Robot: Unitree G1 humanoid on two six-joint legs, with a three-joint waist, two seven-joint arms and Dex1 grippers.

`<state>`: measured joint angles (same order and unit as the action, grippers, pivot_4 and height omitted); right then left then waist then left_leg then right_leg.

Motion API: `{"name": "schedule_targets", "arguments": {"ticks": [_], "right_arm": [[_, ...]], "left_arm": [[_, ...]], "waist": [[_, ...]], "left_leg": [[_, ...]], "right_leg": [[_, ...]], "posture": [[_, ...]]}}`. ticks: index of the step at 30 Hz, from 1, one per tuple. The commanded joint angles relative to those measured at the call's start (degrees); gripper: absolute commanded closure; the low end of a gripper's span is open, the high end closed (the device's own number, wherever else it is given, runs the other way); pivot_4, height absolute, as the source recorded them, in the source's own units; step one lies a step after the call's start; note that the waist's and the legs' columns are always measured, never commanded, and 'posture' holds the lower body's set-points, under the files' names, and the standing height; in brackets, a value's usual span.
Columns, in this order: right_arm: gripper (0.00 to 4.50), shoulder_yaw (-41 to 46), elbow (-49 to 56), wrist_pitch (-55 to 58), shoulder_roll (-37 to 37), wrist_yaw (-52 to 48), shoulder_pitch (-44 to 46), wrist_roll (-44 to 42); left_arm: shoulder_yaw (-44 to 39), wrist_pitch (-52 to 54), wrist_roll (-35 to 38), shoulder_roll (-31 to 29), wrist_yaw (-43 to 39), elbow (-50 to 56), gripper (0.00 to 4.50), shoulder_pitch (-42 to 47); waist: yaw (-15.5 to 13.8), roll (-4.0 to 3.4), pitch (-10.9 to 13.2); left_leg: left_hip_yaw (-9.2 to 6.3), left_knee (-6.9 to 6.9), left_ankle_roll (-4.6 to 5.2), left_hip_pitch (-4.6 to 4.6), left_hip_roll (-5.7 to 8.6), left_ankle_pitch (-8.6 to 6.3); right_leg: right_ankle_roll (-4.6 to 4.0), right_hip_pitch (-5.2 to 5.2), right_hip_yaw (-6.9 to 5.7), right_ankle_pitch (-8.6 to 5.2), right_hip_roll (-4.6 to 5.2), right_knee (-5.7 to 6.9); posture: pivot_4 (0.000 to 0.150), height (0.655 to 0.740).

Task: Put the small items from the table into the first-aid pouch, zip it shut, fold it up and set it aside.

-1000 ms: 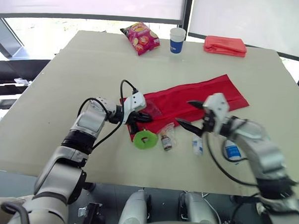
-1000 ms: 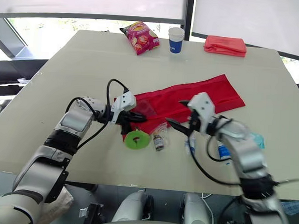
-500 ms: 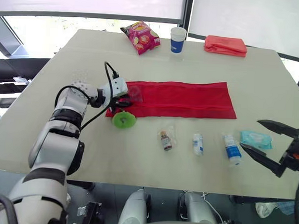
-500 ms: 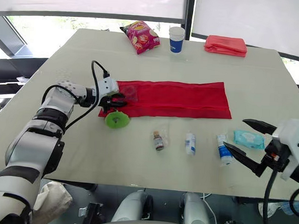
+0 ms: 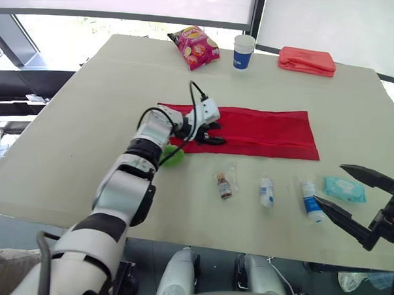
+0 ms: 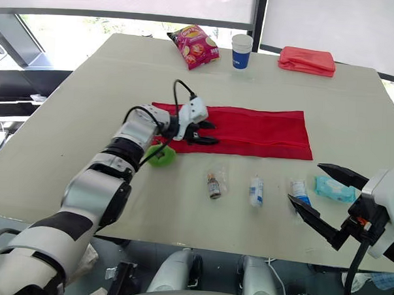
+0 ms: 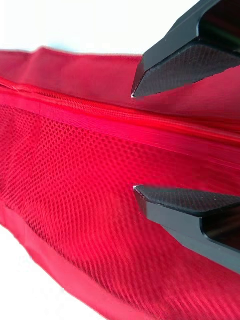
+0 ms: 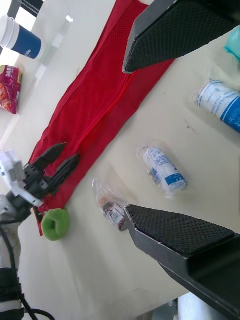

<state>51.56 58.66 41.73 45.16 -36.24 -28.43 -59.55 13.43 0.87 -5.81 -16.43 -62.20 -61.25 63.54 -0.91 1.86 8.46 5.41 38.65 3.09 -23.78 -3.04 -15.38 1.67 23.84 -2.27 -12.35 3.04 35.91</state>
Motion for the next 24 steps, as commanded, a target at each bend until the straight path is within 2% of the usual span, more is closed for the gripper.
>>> {"name": "schedule_targets", "arguments": {"ticks": [1,6,8,9,11,14,15,20,24], "right_arm": [[0.0,4.71,1.34,-4.02,1.13,1.81,-3.76,-2.82],[0.0,5.16,1.34,-8.11,1.81,3.75,-8.6,-3.33],[0.0,4.5,1.34,-9.7,1.95,4.47,-10.11,-2.97],[0.0,4.04,1.34,-10.39,2.0,4.73,-10.72,-2.72],[0.0,3.22,1.34,-11.56,2.01,5.14,-11.77,-2.29],[0.0,2.59,1.34,-12.82,2.18,5.56,-12.87,-1.97],[0.0,2.49,1.34,-13.16,2.17,5.62,-13.18,-1.96],[0.0,1.33,1.34,-13.85,2.58,5.55,-13.99,-1.27],[0.0,-1.06,1.33,-12.93,3.28,5.82,-12.32,-0.16]], "left_arm": [[0.11,-0.83,-1.32,2.3,2.5,-1.47,1.56,3.98],[0.85,-3.44,-3.7,3.74,5.86,-4.57,1.56,5.44],[1.15,-4.7,-4.4,4.21,6.26,-5.31,2.09,5.61],[0.91,-4.79,-4.29,4.47,6.02,-5.54,2.18,5.65],[1.17,-5.51,-4.83,4.4,5.41,-5.71,3.13,5.39],[1.33,-6.37,-5.21,3.67,4.51,-5.46,4.2,4.59],[1.31,-6.64,-5.28,3.36,4.06,-5.21,4.44,4.26],[-0.66,-5.09,-2.64,1.72,-2.37,-1.03,4.44,1.71],[-2.31,1.09,1.69,-0.8,-8.9,9.29,4.44,-3.52]], "waist": [[-0.09,0.03,0.01],[0.05,0.0,-0.01],[0.05,0.0,-0.01],[0.05,0.0,0.0],[0.01,0.01,0.0],[-0.01,0.01,0.0],[-0.01,0.01,0.0],[0.06,0.0,-0.01],[0.1,-0.01,-0.01]], "left_leg": [[-0.03,0.01,0.0,-0.01,0.01,0.0],[-0.11,0.04,0.01,0.0,0.02,0.0],[-0.13,0.03,0.01,0.0,0.01,0.0],[-0.13,0.03,0.01,0.0,0.01,0.0],[-0.15,0.04,0.01,-0.01,0.01,0.0],[-0.15,0.05,0.01,-0.01,0.02,0.0],[-0.15,0.05,0.01,-0.01,0.02,0.0],[-0.16,0.04,0.01,0.0,0.0,0.0],[-0.15,0.05,0.0,0.01,-0.01,0.0]], "right_leg": [[0.01,-0.01,0.0,-0.01,-0.01,0.0],[0.03,-0.06,0.02,-0.02,-0.04,-0.01],[0.02,-0.06,0.02,-0.02,-0.06,-0.01],[0.02,-0.06,0.02,-0.02,-0.06,-0.01],[0.02,-0.06,0.0,-0.02,-0.06,0.0],[-0.01,-0.07,0.01,-0.02,-0.04,0.0],[-0.01,-0.08,0.01,-0.02,-0.04,-0.01],[-0.06,-0.07,0.0,-0.03,-0.06,0.0],[-0.09,-0.08,0.01,-0.04,-0.05,0.01]], "posture": [[0.15,0.74],[0.15,0.74],[0.15,0.74],[0.15,0.74],[0.15,0.74],[0.15,0.74],[0.15,0.74],[0.15,0.74],[0.15,0.74]]}}
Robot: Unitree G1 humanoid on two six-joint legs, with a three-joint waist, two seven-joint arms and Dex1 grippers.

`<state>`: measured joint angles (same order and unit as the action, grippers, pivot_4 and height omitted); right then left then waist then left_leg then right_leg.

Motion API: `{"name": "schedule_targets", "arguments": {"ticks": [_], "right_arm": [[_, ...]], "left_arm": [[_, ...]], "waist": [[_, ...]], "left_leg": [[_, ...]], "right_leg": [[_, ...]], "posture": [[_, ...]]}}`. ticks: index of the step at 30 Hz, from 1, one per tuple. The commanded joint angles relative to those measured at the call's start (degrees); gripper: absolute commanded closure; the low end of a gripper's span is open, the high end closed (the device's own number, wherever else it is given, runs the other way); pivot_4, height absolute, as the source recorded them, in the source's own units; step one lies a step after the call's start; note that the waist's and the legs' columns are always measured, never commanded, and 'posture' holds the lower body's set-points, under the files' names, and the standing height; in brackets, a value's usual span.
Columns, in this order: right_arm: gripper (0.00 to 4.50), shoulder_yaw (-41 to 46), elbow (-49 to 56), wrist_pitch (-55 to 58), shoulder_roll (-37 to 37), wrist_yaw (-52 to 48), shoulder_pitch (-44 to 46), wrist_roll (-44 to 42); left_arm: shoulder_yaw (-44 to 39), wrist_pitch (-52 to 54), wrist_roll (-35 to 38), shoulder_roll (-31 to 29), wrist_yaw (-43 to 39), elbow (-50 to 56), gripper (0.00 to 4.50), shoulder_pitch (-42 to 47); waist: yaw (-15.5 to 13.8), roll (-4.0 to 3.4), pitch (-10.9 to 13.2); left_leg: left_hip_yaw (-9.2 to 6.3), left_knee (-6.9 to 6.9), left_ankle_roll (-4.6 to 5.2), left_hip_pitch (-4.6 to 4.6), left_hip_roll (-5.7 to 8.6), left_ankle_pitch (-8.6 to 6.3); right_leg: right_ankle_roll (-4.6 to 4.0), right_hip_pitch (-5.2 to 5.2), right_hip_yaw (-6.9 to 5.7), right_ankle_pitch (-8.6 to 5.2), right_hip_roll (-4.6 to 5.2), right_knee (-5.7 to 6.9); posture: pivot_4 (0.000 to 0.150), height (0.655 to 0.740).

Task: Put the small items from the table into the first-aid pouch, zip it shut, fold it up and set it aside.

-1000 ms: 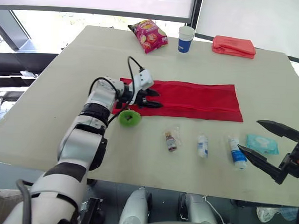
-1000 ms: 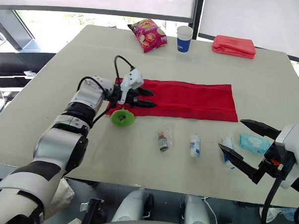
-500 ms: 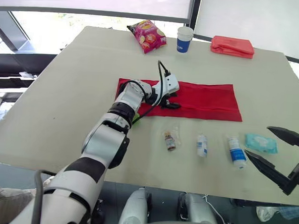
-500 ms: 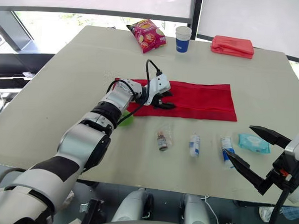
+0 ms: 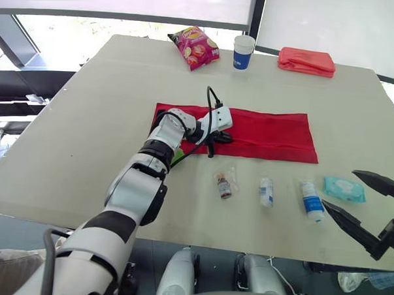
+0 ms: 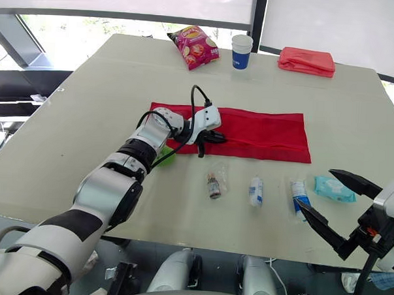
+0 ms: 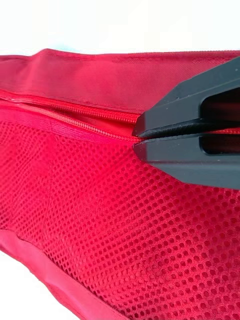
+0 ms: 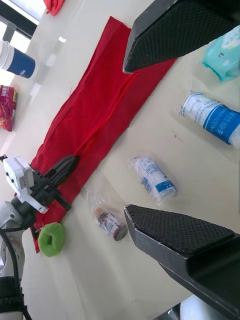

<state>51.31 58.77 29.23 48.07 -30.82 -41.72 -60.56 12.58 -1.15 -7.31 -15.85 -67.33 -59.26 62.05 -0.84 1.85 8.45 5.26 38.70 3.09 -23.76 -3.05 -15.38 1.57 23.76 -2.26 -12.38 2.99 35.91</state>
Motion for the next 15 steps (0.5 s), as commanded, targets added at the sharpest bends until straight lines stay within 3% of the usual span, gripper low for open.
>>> {"name": "schedule_targets", "arguments": {"ticks": [1,9,12,15], "right_arm": [[0.0,-1.37,1.11,-0.16,0.44,0.39,1.42,1.1],[0.0,-8.83,-1.32,1.45,2.3,-0.57,7.14,3.73],[0.0,-9.87,-1.51,2.17,2.92,-1.08,8.65,3.78],[0.0,-10.75,-1.86,2.77,3.12,-1.04,10.06,3.94]], "left_arm": [[-1.63,4.34,4.02,-1.68,-4.49,9.96,4.44,-3.24],[-1.34,13.29,7.35,0.74,-1.44,23.61,4.44,-9.14],[0.03,14.66,5.51,-2.06,-1.1,27.55,4.44,-11.23],[1.45,8.95,1.91,-4.58,3.48,28.34,3.16,-13.1]], "waist": [[0.08,-0.01,0.0],[-0.49,-0.02,-0.01],[-0.13,-0.03,-0.01],[0.15,-0.07,-0.03]], "left_leg": [[-0.01,0.0,0.0,0.0,0.0,0.0],[-0.28,0.39,0.01,-0.09,0.04,0.0],[-0.28,0.47,0.04,-0.09,0.07,-0.02],[-0.25,0.47,0.03,-0.01,0.0,-0.01]], "right_leg": [[0.0,0.0,0.0,0.0,0.0,0.0],[0.0,-0.19,-0.01,-0.01,-0.07,0.05],[0.0,-0.21,0.12,-0.01,-0.11,0.06],[0.0,-0.21,0.19,0.0,-0.23,0.1]], "posture": [[0.15,0.74],[0.15,0.74],[0.15,0.74],[0.15,0.74]]}}
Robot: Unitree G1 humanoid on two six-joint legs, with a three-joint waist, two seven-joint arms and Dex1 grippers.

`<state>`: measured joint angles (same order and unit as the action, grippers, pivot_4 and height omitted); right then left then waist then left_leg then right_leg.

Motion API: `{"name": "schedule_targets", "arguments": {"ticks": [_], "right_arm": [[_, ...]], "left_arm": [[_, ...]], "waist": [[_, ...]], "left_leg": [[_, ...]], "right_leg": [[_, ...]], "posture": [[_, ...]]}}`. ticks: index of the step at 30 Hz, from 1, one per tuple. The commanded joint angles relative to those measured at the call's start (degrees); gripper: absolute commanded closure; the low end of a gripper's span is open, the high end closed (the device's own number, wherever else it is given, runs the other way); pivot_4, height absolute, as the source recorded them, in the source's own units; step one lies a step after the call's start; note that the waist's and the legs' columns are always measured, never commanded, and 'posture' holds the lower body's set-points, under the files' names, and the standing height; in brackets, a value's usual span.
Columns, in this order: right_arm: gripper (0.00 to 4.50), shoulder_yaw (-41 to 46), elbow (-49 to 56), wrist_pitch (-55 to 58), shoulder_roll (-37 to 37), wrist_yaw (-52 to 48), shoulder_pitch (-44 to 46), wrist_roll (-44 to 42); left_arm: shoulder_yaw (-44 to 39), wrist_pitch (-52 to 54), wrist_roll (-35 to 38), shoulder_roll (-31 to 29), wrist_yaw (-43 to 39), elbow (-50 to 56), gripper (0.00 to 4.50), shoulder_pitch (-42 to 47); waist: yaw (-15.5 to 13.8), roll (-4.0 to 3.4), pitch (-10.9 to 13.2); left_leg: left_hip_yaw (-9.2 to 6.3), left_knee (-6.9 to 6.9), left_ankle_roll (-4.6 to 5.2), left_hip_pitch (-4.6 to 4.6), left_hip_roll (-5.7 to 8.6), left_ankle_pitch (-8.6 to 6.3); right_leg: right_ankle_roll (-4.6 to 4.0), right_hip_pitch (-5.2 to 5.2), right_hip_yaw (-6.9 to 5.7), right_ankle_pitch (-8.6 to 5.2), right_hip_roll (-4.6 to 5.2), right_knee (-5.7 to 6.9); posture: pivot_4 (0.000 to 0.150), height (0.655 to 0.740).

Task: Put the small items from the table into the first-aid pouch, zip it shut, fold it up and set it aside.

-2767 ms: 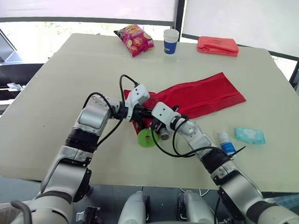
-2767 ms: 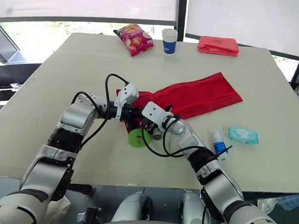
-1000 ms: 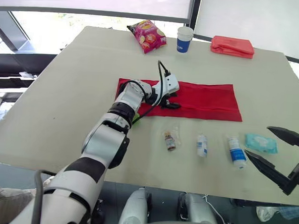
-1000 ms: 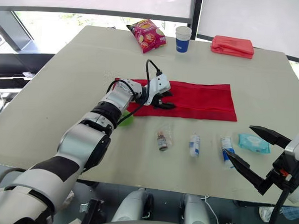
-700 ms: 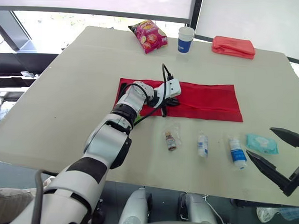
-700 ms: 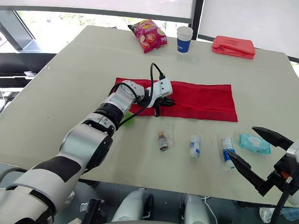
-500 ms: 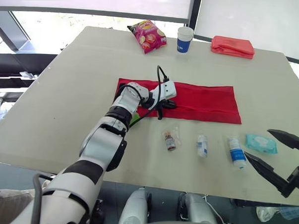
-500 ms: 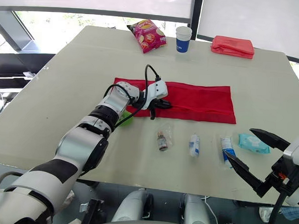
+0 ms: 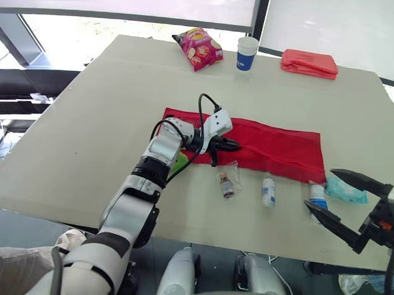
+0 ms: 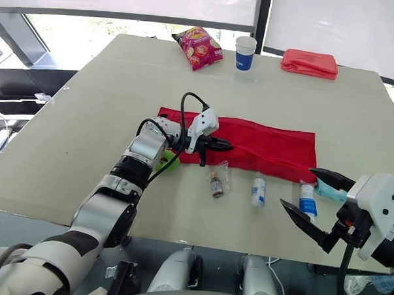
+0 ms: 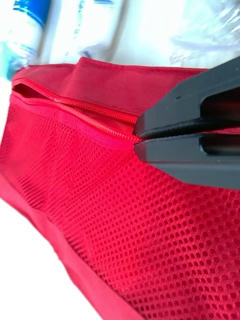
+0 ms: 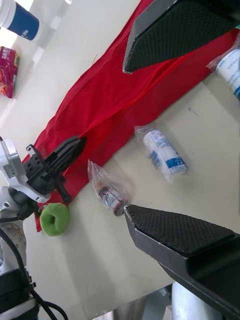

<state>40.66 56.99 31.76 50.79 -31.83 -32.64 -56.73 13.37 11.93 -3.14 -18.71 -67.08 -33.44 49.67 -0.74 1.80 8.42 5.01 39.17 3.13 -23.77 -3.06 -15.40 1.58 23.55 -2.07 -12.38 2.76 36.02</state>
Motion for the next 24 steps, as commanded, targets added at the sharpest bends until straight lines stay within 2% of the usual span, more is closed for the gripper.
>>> {"name": "schedule_targets", "arguments": {"ticks": [1,2,4,8,13,16,18,20,24], "right_arm": [[0.0,-0.33,-0.13,0.43,0.38,0.0,1.39,0.06],[0.0,-0.57,-0.11,0.65,0.33,0.0,1.72,0.07],[0.0,-0.95,-0.06,0.92,0.06,-0.08,2.02,0.26],[0.0,-1.17,-0.11,1.51,-0.1,-0.05,2.37,0.46],[0.0,-0.48,0.41,2.83,-0.92,1.35,1.34,0.56],[0.0,0.36,0.72,3.64,-1.99,2.99,0.04,1.74],[0.0,0.97,1.28,3.74,-3.01,3.54,-1.22,2.84],[0.0,1.83,2.16,3.85,-4.56,4.41,-3.01,3.72],[0.0,3.68,3.01,4.09,-8.39,6.23,-9.27,4.8]], "left_arm": [[0.96,-4.5,-2.4,-2.27,3.49,3.35,2.69,-1.5],[1.42,-4.46,-2.4,-2.81,3.19,4.52,2.14,-2.47],[1.93,-3.69,-2.41,-3.06,3.7,6.9,1.71,-4.36],[2.55,-3.87,-3.05,-2.61,6.57,8.68,1.71,-5.65],[1.11,1.05,-0.18,-0.76,8.22,9.0,1.71,-4.33],[1.08,2.62,1.14,-0.19,7.19,8.1,2.63,-3.55],[1.37,2.57,1.3,-0.14,7.13,7.37,3.72,-3.05],[1.4,2.33,1.46,-0.1,7.15,6.54,4.45,-2.46],[0.67,2.44,2.43,0.13,7.06,4.21,4.45,-0.95]], "waist": [[-0.03,-0.02,-0.01],[-0.1,-0.03,-0.02],[-0.23,-0.06,-0.03],[-0.68,-0.06,-0.04],[-0.64,-0.06,-0.04],[-0.48,-0.06,-0.04],[-0.36,-0.07,-0.04],[-0.28,-0.08,-0.05],[-0.31,-0.08,-0.05]], "left_leg": [[0.01,0.0,0.0,0.02,-0.03,0.0],[0.0,0.0,-0.01,0.03,-0.04,0.01],[0.01,0.01,-0.01,0.05,-0.04,0.01],[-0.01,0.05,-0.01,-0.03,0.02,0.0],[0.0,0.06,0.0,-0.01,0.05,0.0],[0.0,0.06,0.0,-0.01,0.05,0.0],[0.0,0.06,0.0,0.01,0.04,0.0],[0.0,0.06,0.0,0.01,0.04,0.0],[0.01,0.06,0.0,0.01,0.04,0.0]], "right_leg": [[0.01,0.0,0.03,0.01,-0.04,0.02],[0.0,0.01,0.01,0.01,-0.04,0.1],[-0.02,0.02,0.03,0.0,-0.02,0.16],[-0.02,0.01,0.06,0.0,0.02,0.13],[0.02,0.01,0.13,0.01,0.0,0.13],[0.03,0.01,0.12,0.01,-0.01,0.15],[0.04,0.01,0.13,0.02,-0.02,0.16],[0.04,0.01,0.13,0.02,-0.02,0.16],[0.06,0.02,0.14,-0.01,-0.02,0.18]], "posture": [[0.15,0.74],[0.15,0.74],[0.15,0.74],[0.15,0.74],[0.15,0.74],[0.15,0.74],[0.15,0.74],[0.15,0.74],[0.15,0.74]]}}
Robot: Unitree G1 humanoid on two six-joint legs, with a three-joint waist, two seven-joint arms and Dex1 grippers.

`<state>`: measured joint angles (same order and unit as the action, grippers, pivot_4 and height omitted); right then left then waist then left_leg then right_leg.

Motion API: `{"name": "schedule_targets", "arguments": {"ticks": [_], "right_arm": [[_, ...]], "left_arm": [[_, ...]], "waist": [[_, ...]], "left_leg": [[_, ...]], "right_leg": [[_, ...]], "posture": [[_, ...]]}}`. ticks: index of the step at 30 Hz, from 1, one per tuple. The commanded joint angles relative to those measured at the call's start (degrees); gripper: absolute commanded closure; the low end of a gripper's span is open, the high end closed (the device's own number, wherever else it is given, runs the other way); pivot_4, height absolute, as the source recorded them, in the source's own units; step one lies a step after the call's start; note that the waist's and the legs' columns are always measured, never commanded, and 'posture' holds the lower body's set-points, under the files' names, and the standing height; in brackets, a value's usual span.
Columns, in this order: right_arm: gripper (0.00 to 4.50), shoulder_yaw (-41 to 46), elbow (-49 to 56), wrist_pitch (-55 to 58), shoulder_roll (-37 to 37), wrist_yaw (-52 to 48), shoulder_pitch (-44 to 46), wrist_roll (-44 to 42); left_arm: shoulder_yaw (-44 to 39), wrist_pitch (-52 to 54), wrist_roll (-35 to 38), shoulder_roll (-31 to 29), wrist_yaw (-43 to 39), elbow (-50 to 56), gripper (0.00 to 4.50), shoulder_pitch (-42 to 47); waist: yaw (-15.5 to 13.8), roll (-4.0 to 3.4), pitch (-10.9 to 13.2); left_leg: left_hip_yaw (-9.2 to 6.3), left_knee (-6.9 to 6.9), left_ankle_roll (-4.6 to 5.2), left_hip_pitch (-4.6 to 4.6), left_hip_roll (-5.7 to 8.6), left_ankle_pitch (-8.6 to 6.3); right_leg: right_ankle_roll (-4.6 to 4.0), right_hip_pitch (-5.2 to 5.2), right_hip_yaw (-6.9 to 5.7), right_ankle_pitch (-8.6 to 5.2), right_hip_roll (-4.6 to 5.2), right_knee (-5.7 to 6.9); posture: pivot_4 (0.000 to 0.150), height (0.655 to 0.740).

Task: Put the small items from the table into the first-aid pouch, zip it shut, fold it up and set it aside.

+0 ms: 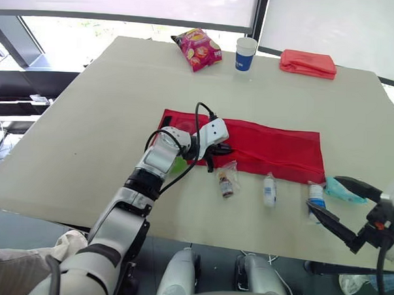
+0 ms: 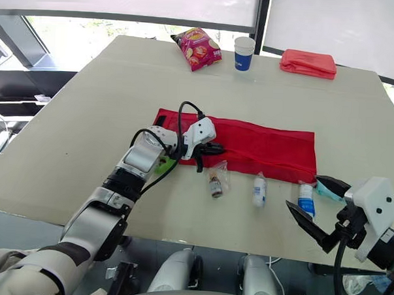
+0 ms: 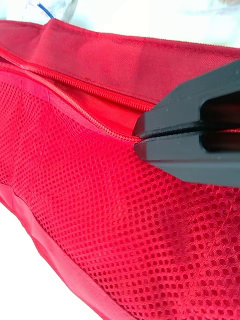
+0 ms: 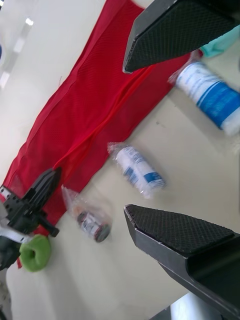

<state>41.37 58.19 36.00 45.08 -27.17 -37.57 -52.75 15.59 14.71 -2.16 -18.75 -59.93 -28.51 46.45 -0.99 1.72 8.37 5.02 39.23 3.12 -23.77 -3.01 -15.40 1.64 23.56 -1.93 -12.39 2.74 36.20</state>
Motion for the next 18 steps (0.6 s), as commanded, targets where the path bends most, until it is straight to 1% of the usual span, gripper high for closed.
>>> {"name": "schedule_targets", "arguments": {"ticks": [1,3,5,8,11,14,18], "right_arm": [[0.0,3.5,1.81,-0.68,-3.79,1.28,-6.33,1.54],[0.0,6.25,1.81,-2.47,-7.39,-1.1,-11.17,0.94],[0.0,11.36,-0.34,-5.68,-11.82,-6.67,-16.9,1.25],[0.0,16.24,-4.35,-10.59,-14.91,-14.63,-21.57,1.91],[0.0,20.19,-10.91,-13.03,-13.76,-21.06,-22.77,1.91],[0.0,22.43,-14.64,-11.69,-10.82,-24.67,-23.14,0.31],[0.0,24.21,-19.76,-10.07,-6.77,-30.02,-23.66,0.48]], "left_arm": [[-1.62,-0.44,1.57,0.15,-0.1,-1.24,4.45,2.55],[-1.88,-0.34,1.98,0.2,-0.13,-1.92,4.45,2.93],[-1.94,-0.51,2.28,0.15,-0.59,-2.15,4.45,3.0],[-1.91,-0.5,2.63,0.04,-1.21,-2.24,4.45,2.97],[-1.84,-0.79,2.72,0.0,-2.12,-2.67,4.45,3.09],[-1.98,-1.07,2.65,0.07,-2.45,-3.62,4.45,3.74],[-2.11,-1.4,2.65,0.33,-2.95,-4.78,4.45,4.79]], "waist": [[-0.29,-0.01,-0.01],[-0.24,-0.05,-0.03],[-0.27,-0.07,-0.04],[-0.11,-0.08,-0.04],[0.29,-0.12,-0.07],[0.2,-0.17,-0.09],[0.02,-0.21,-0.1]], "left_leg": [[0.0,0.0,0.0,0.0,0.0,0.0],[-0.03,-0.02,0.0,-0.01,0.01,0.0],[-0.02,-0.03,0.0,-0.02,0.0,-0.01],[-0.03,-0.03,0.01,-0.01,-0.03,-0.01],[0.08,-0.02,0.01,0.04,-0.05,-0.01],[0.1,-0.03,0.01,0.05,-0.08,-0.02],[0.01,-0.08,0.01,-0.01,-0.07,-0.02]], "right_leg": [[-0.01,0.0,0.0,-0.01,0.01,0.0],[0.06,0.0,-0.01,-0.07,0.0,-0.01],[0.13,0.01,0.0,-0.12,0.01,-0.01],[0.13,0.01,-0.01,-0.2,0.01,-0.04],[0.15,0.01,0.05,-0.2,0.06,-0.1],[0.13,0.03,0.03,-0.2,0.09,-0.11],[-0.08,0.06,-0.01,-0.11,0.06,-0.11]], "posture": [[0.15,0.74],[0.15,0.74],[0.15,0.74],[0.15,0.74],[0.15,0.74],[0.15,0.74],[0.15,0.74]]}}
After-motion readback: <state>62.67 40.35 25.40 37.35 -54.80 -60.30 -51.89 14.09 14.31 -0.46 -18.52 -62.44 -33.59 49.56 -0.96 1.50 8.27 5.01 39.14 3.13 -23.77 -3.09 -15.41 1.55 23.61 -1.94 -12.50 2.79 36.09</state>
